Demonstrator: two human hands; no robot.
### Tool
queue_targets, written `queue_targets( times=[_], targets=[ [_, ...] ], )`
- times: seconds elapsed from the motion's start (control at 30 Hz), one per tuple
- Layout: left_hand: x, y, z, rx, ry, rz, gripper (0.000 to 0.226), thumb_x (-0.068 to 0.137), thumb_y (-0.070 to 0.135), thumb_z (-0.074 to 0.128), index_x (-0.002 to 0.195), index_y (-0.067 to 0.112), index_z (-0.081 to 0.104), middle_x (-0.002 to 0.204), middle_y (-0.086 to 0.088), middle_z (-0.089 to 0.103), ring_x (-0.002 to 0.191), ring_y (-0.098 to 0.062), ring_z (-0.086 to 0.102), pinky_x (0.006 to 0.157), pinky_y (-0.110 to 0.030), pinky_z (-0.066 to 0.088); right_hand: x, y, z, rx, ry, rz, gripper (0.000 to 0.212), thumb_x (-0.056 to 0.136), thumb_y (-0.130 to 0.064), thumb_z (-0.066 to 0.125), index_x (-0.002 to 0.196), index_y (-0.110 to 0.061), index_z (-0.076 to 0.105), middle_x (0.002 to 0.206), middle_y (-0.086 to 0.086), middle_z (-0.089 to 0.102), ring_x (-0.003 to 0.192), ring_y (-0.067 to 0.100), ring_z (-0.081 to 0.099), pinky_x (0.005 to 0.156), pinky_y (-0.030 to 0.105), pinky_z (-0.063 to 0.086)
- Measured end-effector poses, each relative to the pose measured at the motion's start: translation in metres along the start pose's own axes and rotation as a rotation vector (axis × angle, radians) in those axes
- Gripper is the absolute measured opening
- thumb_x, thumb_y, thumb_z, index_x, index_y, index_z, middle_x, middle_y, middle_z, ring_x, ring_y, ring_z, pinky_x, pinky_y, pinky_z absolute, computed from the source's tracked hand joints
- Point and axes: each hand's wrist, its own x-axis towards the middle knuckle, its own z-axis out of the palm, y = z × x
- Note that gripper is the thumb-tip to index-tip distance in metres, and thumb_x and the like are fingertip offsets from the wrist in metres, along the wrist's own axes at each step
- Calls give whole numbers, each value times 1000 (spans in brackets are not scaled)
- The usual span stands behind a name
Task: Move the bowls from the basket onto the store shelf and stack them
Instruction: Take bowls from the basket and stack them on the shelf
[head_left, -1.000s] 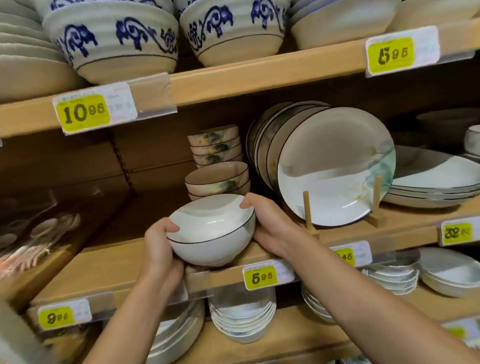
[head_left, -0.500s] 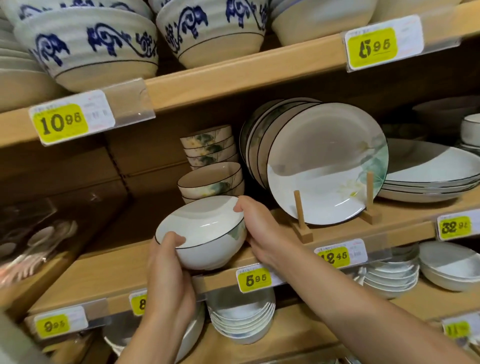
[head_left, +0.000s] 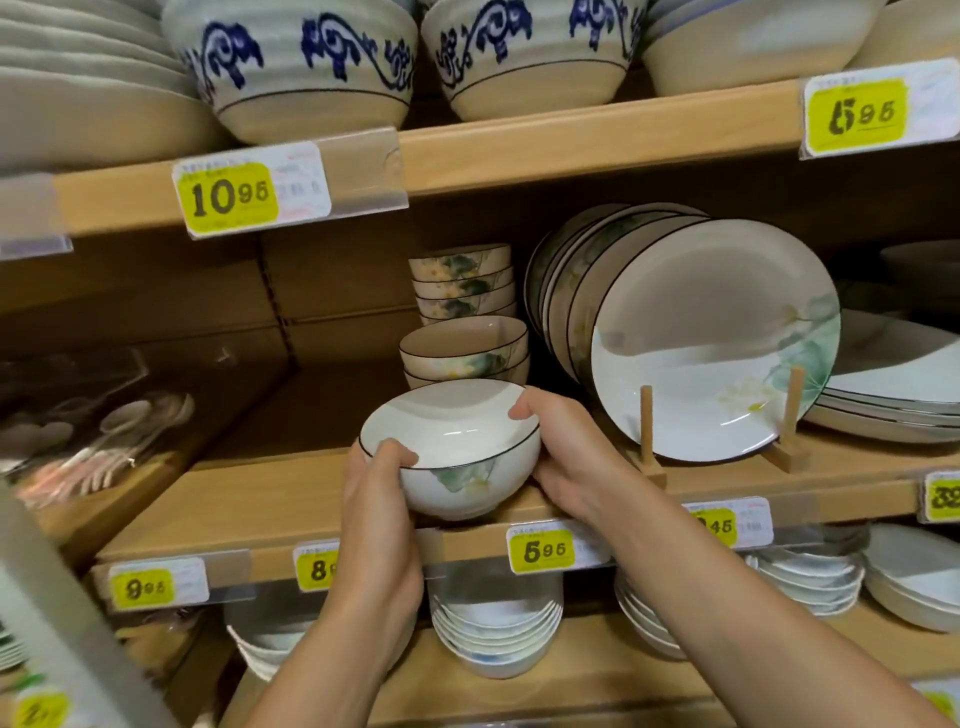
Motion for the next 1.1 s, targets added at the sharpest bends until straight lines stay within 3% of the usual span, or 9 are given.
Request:
queue_targets(
  times=[0.13, 0.2, 0.33, 0.43, 0.53, 0.63, 0.73, 0.93, 1.1],
  targets=[
    [21, 24, -3, 0, -53, -156, 50, 52, 14, 46, 95, 10, 70, 86, -7, 76, 72, -25, 72, 59, -34, 58, -5, -2, -7, -102, -48, -21, 41, 76, -6, 48, 113, -11, 65, 114, 12, 69, 111, 31, 60, 98, 43, 49],
    [29, 34, -4, 56, -96, -185, 42, 56, 8, 41, 84, 8, 72, 88, -9, 76, 76, -29, 70, 59, -32, 56, -3, -7, -9, -38, -73, 32, 43, 77, -3, 47, 116, -5, 65, 114, 14, 70, 113, 32, 61, 101, 43, 48],
    [28, 30, -9, 82, -32, -133, 35, 77, 16, 47, 105, 4, 64, 105, -11, 72, 97, -32, 65, 78, -41, 54, -1, -8, -5, 12, -59, 31, 48, 77, 0, 41, 119, 1, 63, 119, 21, 66, 118, 37, 57, 104, 46, 44],
    [2, 10, -9, 54, 83, 2, 64, 74, 36, 63, 135, 23, 47, 132, -9, 59, 120, -32, 57, 97, -51, 50, -1, -3, -2, 0, -19, -18, 44, 77, -1, 40, 114, 1, 64, 119, 22, 65, 110, 34, 59, 101, 44, 44],
    [-14, -2, 1, 27, 12, 44, 67, 67, 37, 64, 132, 33, 50, 118, 4, 68, 104, -16, 66, 72, -29, 58, -2, 1, -1, -27, 5, -61, 42, 78, -2, 40, 112, -2, 65, 117, 20, 66, 110, 35, 60, 98, 44, 46],
    [-9, 3, 6, -2, 50, 15, 52, 76, 25, 53, 128, 28, 54, 113, -1, 68, 105, -23, 63, 85, -44, 56, -5, 6, -3, -83, -14, -92, 44, 78, -4, 44, 116, -13, 62, 115, 14, 67, 109, 32, 61, 91, 41, 51],
    [-1, 15, 5, -19, 52, -69, 54, 64, 26, 49, 115, 18, 61, 111, -10, 68, 104, -33, 61, 87, -56, 51, -7, 6, -9, -132, -26, -92, 46, 76, -7, 51, 120, -18, 59, 113, 11, 67, 106, 28, 62, 86, 38, 55],
    [19, 30, 2, 81, 57, -157, 17, 68, 15, 43, 75, 11, 59, 76, -6, 68, 74, -27, 61, 57, -28, 48, 0, -11, -9, -37, -32, 33, 31, 75, -2, 47, 96, -7, 70, 97, 13, 75, 93, 29, 67, 83, 36, 55],
    [34, 34, -11, 103, -95, -161, 32, 70, 8, 42, 45, 18, 59, 75, -7, 69, 82, -29, 60, 64, -30, 47, 3, -9, -7, -54, -68, -19, 37, 67, 1, 42, 88, -9, 71, 99, 11, 74, 90, 28, 66, 76, 34, 54]
  ],
)
